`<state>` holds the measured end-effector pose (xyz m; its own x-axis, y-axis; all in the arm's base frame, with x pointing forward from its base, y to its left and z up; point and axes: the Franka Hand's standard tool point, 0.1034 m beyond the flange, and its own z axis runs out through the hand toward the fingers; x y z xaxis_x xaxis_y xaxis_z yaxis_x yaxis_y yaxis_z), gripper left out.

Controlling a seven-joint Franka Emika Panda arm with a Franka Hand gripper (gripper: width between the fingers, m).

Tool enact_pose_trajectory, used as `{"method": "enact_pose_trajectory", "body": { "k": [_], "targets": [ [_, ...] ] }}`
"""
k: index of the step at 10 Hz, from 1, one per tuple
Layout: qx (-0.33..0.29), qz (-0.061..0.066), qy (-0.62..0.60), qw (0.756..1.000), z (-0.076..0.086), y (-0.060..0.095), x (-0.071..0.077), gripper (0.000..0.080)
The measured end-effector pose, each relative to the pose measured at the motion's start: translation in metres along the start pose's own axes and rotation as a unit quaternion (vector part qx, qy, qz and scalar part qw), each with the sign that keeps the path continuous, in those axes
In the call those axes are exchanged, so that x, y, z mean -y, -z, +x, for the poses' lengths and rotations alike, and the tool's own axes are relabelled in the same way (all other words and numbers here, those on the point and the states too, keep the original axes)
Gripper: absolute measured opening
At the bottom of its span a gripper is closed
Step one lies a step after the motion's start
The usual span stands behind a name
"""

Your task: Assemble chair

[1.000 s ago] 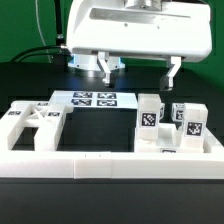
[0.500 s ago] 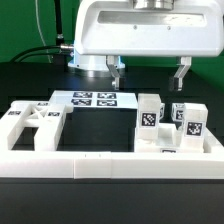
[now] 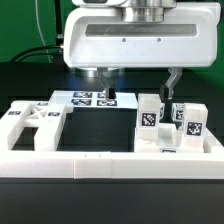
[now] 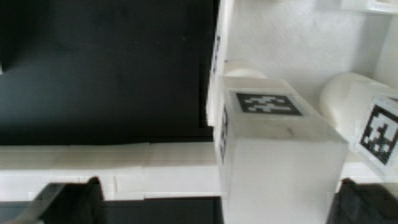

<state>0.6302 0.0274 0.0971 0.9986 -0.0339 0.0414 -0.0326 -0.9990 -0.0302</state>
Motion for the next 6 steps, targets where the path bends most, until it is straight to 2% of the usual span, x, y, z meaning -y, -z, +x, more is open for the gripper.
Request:
{"method": "enact_pose_trajectory", "body": {
  "k": [2,3,4,5,6],
  "targets": [
    [0.002,0.002,-0.008,1.000,-0.0019,-0.0021,0.0069,0.0649],
    [0.003,0.003,-0.007,1.000,-0.0026,-0.0034,0.0103,0.0539],
    [0.005,0.003,-0.006,1.000,-0.0035,-0.0049,0.0127,0.0539],
    [0.005,0.003,-0.006,1.000,-0.0037,-0.0055,0.0129,0.0353],
    [0.004,0.002,-0.005,1.000,-0.0034,-0.0053,0.0129,0.0284]
  ]
}}
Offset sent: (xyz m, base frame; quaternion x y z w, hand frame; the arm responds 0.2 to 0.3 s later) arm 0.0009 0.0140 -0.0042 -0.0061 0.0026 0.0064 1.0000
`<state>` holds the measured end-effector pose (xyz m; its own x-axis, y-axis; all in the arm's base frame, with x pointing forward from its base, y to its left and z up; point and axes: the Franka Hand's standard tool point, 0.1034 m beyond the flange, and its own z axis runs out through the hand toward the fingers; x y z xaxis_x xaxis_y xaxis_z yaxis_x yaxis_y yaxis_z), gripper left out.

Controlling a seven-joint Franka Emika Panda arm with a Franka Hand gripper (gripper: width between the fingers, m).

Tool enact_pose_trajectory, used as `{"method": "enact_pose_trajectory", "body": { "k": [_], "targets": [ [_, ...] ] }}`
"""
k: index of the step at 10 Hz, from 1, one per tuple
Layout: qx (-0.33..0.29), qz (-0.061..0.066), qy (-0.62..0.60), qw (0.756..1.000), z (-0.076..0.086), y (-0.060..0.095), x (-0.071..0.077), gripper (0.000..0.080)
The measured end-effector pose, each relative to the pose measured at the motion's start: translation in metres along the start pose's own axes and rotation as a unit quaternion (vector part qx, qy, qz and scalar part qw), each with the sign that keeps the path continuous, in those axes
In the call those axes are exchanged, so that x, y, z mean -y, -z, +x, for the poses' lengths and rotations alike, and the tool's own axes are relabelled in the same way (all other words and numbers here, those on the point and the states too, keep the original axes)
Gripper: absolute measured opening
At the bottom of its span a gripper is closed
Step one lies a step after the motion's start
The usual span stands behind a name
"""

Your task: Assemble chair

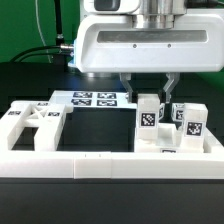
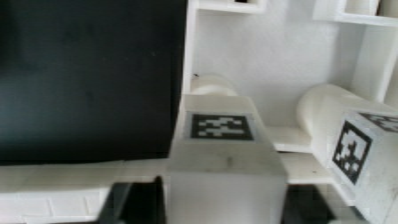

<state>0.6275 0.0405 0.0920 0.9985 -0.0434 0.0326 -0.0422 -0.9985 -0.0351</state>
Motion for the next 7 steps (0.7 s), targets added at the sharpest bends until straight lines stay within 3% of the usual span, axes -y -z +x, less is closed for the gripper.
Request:
{"method": "enact_pose_trajectory", "body": {
  "k": [4,7],
  "targets": [
    [-0.001,0.000,-0.014,1.000,0.000,0.000,0.000,0.0284],
    [0.001,0.001,-0.190,0.982,-0.003,-0.001,0.011,0.0284]
  ]
}}
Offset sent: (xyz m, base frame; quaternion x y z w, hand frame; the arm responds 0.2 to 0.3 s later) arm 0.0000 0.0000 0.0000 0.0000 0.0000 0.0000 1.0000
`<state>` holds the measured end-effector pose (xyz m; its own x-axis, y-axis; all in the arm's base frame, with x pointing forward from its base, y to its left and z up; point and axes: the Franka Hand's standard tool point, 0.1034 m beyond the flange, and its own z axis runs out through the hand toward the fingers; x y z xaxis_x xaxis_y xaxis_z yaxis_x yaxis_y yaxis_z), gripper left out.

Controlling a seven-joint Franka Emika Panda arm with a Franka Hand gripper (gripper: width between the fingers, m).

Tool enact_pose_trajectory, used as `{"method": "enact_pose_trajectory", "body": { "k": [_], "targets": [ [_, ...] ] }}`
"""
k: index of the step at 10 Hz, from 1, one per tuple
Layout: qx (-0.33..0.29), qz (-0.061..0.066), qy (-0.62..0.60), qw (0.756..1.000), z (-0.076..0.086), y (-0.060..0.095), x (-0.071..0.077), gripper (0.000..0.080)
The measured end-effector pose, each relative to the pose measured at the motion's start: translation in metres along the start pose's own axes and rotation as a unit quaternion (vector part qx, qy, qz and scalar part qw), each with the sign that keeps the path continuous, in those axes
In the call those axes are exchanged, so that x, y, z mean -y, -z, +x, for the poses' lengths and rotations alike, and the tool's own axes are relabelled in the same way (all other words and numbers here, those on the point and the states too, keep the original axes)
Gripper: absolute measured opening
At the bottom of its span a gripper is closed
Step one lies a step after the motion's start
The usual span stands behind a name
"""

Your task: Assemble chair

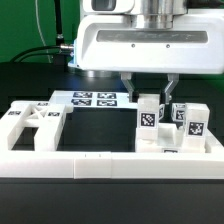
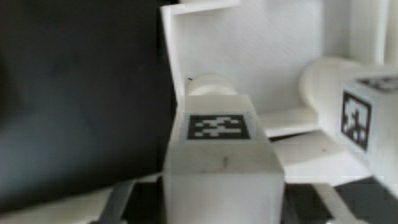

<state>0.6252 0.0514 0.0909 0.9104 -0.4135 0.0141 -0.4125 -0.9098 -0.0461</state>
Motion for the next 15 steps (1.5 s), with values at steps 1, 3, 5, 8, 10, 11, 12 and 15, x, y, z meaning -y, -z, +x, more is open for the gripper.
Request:
{"method": "enact_pose_trajectory", "body": {
  "k": [1,3,5,8,10,11,12,15],
  "targets": [
    [-0.002,-0.001,-0.051,0.999,0.0005,-0.0002,0.0004,0.0284],
    [-0.004,0.001,-0.164,0.986,0.0011,-0.0005,0.0012,0.0284],
    [0.000,0.011,-0.256,0.967,0.0021,-0.0006,0.0004,0.0284],
    [0.003,0.020,-0.380,0.925,0.0029,-0.0010,0.0008,0.0284],
    [0.007,0.020,-0.455,0.890,0.0025,-0.0013,0.0010,0.0284],
    [0.009,0.021,-0.483,0.875,0.0027,-0.0014,0.0007,0.0284],
    [0.014,0.017,-0.504,0.863,0.0025,-0.0016,0.0001,0.0284],
    [0.022,0.013,-0.579,0.815,0.0019,-0.0017,0.0004,0.0284]
  ]
}}
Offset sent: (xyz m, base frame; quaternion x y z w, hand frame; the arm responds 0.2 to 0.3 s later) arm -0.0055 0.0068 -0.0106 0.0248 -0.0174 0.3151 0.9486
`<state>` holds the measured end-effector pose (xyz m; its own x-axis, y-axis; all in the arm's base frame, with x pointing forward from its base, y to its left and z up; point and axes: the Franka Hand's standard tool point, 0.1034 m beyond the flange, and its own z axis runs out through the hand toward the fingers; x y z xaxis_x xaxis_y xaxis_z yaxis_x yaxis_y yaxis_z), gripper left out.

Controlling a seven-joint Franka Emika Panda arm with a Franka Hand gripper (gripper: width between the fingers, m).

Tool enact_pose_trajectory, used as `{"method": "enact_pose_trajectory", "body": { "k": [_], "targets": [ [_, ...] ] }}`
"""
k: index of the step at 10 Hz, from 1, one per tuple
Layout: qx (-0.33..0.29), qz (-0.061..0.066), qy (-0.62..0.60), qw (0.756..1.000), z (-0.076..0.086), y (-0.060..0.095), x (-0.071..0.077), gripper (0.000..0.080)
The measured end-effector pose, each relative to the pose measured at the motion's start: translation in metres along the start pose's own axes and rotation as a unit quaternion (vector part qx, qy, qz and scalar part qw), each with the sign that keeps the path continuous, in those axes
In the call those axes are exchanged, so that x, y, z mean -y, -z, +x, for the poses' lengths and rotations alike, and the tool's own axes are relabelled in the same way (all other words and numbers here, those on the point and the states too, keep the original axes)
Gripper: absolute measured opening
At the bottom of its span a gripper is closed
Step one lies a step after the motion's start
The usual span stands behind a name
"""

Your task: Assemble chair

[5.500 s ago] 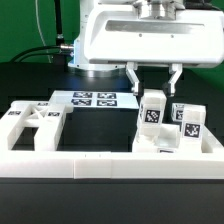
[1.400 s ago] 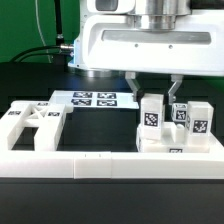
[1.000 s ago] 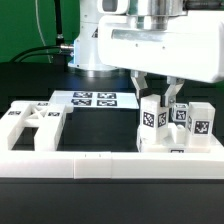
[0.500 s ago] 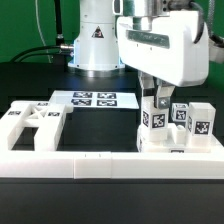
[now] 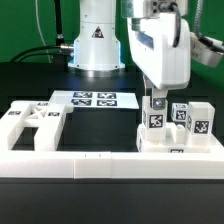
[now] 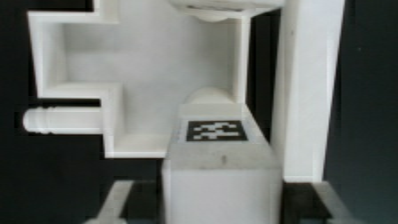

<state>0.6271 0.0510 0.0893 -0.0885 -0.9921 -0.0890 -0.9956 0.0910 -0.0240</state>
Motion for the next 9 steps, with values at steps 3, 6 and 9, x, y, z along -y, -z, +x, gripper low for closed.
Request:
{"method": "enact_pose_trajectory", "body": {
  "k": [3,6,9],
  "targets": [
    [0.001,-0.009,-0.112,0.994,0.0001,-0.0003,-0.0021,0.0284],
    [0.005,-0.012,-0.126,0.992,-0.0005,-0.0008,-0.0023,0.0284],
    [0.008,-0.011,-0.009,1.000,-0.0051,0.0028,-0.0014,0.0602]
  ]
}}
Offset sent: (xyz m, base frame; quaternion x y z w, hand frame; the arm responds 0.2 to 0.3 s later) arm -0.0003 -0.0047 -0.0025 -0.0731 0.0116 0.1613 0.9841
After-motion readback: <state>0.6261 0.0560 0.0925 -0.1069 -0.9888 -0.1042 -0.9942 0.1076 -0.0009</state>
